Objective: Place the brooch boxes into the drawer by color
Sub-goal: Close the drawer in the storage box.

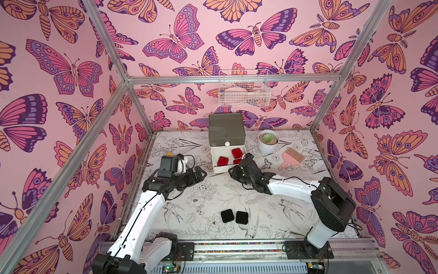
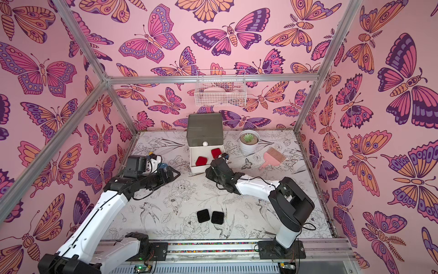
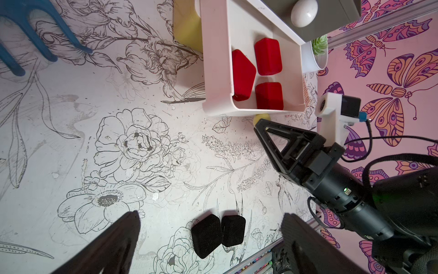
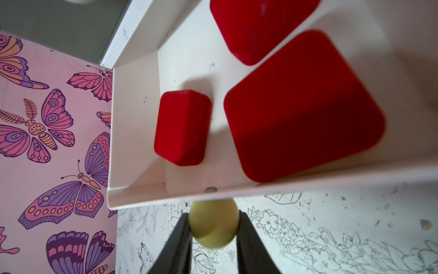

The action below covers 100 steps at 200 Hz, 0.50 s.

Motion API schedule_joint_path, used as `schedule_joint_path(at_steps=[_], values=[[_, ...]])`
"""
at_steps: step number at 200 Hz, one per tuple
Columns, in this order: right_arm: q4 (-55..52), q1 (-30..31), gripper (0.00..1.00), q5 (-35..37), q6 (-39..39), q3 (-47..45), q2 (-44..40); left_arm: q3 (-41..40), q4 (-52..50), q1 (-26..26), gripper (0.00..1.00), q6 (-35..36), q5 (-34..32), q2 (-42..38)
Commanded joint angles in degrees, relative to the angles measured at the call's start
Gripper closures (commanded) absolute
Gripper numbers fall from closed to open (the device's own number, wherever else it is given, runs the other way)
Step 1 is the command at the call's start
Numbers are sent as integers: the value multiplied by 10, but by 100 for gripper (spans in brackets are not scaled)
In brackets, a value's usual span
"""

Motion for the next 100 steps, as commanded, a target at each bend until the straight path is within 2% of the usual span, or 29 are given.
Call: schedule_joint_path(at_steps=[1, 100], values=[[-15, -22, 69, -1, -25, 45, 24, -1, -7, 1, 0, 9, 8, 2], [33, -63, 68, -19, -18, 142, 129, 1, -10, 2, 0, 14, 6, 17]])
